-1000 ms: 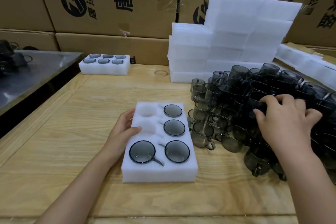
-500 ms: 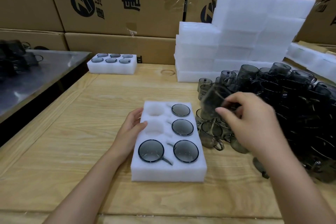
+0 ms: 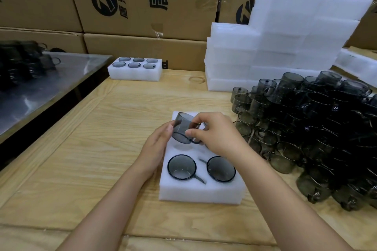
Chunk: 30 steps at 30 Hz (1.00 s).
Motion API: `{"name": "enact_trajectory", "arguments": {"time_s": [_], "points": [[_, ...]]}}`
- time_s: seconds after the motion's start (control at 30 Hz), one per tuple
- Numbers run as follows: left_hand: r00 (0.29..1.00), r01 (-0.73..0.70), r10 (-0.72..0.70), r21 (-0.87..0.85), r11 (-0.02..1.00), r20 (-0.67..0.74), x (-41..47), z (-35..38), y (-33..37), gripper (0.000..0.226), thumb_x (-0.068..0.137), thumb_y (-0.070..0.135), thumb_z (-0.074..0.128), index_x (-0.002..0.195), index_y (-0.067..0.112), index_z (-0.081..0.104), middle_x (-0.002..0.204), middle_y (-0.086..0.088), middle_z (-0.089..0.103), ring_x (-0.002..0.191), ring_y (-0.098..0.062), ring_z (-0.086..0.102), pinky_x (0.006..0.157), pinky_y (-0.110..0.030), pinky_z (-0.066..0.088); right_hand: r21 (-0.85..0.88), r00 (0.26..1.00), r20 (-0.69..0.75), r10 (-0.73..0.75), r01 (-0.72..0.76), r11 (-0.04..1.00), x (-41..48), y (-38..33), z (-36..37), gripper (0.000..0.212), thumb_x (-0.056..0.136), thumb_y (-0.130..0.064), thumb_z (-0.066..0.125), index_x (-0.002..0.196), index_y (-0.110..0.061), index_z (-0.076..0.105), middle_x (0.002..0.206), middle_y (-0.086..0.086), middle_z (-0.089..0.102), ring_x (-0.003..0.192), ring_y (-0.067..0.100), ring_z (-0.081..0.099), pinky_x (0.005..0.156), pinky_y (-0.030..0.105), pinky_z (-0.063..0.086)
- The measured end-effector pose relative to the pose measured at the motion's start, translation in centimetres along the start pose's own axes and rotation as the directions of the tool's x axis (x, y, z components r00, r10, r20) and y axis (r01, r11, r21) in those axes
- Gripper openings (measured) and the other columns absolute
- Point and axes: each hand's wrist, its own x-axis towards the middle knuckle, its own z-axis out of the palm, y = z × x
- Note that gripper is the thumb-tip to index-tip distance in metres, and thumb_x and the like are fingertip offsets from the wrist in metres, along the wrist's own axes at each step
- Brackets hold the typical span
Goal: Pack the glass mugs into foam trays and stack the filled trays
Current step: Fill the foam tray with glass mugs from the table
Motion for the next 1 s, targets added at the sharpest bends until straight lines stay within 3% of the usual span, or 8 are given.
{"name": "enact_trajectory", "arguments": {"time_s": [0.13, 0.23, 0.37, 0.57, 0.7, 0.8, 0.87, 1.0], "points": [[1.000, 0.009, -0.009, 0.025, 1.000, -0.025, -0.1, 0.2, 0.3, 0.045, 0.086, 0.041, 0.050, 0.117, 0.012, 0.064, 0.122, -0.010, 0.064, 0.116, -0.028, 0.058, 0.104, -0.049, 0.042, -0.100, 0.996, 0.087, 0.008, 0.000, 0.995, -0.2, 0.2, -0.1, 0.018, 0.082, -0.028, 0.070, 0.069, -0.031, 0.058, 0.067, -0.006, 0.062, 0.060, 0.002, 0.053, 0.055, 0.022, 0.044], [0.999, 0.020, -0.019, 0.030, 0.999, -0.029, -0.1, 0.3, 0.4, 0.044, 0.079, 0.039, 0.054, 0.114, 0.013, 0.064, 0.124, -0.014, 0.061, 0.117, -0.030, 0.057, 0.105, -0.050, 0.040, -0.157, 0.989, 0.146, -0.009, 0.032, 0.987, -0.3, 0.4, -0.3, 0.022, 0.084, -0.028, 0.068, 0.069, -0.034, 0.054, 0.080, 0.002, 0.062, 0.062, 0.004, 0.050, 0.051, 0.021, 0.033], [1.000, 0.026, -0.026, 0.003, 1.000, -0.011, 0.0, 0.1, 0.2, 0.034, 0.084, 0.036, 0.064, 0.113, 0.018, 0.065, 0.123, -0.009, 0.063, 0.118, -0.027, 0.057, 0.105, -0.048, 0.041, -0.241, 0.972, 0.213, -0.099, 0.150, 0.959, -0.1, 0.0, -0.6, 0.010, 0.087, -0.023, 0.065, 0.080, -0.023, 0.058, 0.077, -0.004, 0.056, 0.071, 0.009, 0.048, 0.064, 0.027, 0.042], [1.000, 0.024, -0.024, 0.007, 1.000, -0.003, 0.1, 0.0, 0.2, 0.033, 0.080, 0.038, 0.058, 0.104, 0.015, 0.064, 0.101, 0.001, 0.068, 0.096, -0.013, 0.063, 0.093, -0.041, 0.045, -0.530, 0.919, 0.350, -0.182, 0.354, 0.770, 0.3, 0.2, 0.7, 0.015, 0.093, -0.022, 0.053, 0.103, -0.014, 0.061, 0.102, 0.002, 0.050, 0.087, 0.022, 0.044, 0.067, 0.031, 0.032], [0.999, -0.002, 0.001, 0.044, 0.999, 0.032, 0.1, -0.1, 0.0, 0.034, 0.077, 0.030, 0.065, 0.111, 0.025, 0.061, 0.098, 0.015, 0.066, 0.097, -0.004, 0.061, 0.085, -0.027, 0.047, -0.385, 0.955, 0.271, -0.124, 0.226, 0.895, -0.7, 2.0, 0.4, 0.038, 0.097, -0.034, 0.046, 0.133, -0.025, 0.046, 0.117, 0.005, 0.051, 0.114, 0.022, 0.046, 0.092, 0.034, 0.039], [0.997, -0.033, 0.028, 0.070, 0.997, 0.069, -0.1, -0.3, 0.1, 0.036, 0.076, 0.018, 0.072, 0.111, 0.018, 0.063, 0.104, 0.006, 0.066, 0.101, -0.011, 0.061, 0.085, -0.023, 0.049, -0.514, 0.957, 0.213, -0.197, 0.281, 0.811, -1.9, 3.2, 0.6, 0.043, 0.100, -0.041, 0.031, 0.141, -0.029, 0.039, 0.145, -0.002, 0.041, 0.141, 0.016, 0.019, 0.115, 0.038, 0.007], [0.993, -0.082, 0.070, 0.132, 0.988, 0.090, -0.1, -0.2, 0.3, 0.025, 0.081, 0.007, 0.073, 0.105, 0.010, 0.067, 0.108, 0.001, 0.064, 0.105, -0.010, 0.059, 0.087, -0.016, 0.044, -0.615, 0.940, 0.279, -0.195, 0.331, 0.715, -2.2, 3.2, 0.8, 0.049, 0.101, -0.045, 0.018, 0.143, -0.029, 0.035, 0.153, -0.013, 0.028, 0.145, 0.009, -0.004, 0.112, 0.047, -0.017], [0.990, -0.100, 0.083, 0.148, 0.984, 0.114, -0.1, -0.2, 0.5, 0.024, 0.085, 0.000, 0.065, 0.108, 0.007, 0.067, 0.116, -0.005, 0.062, 0.111, -0.008, 0.057, 0.091, -0.015, 0.043, -0.687, 0.918, 0.384, -0.101, 0.357, 0.633, -1.8, 2.5, 0.5, 0.056, 0.100, -0.047, 0.009, 0.150, -0.024, 0.019, 0.158, -0.012, 0.010, 0.144, 0.010, -0.017, 0.109, 0.054, -0.023]]}}
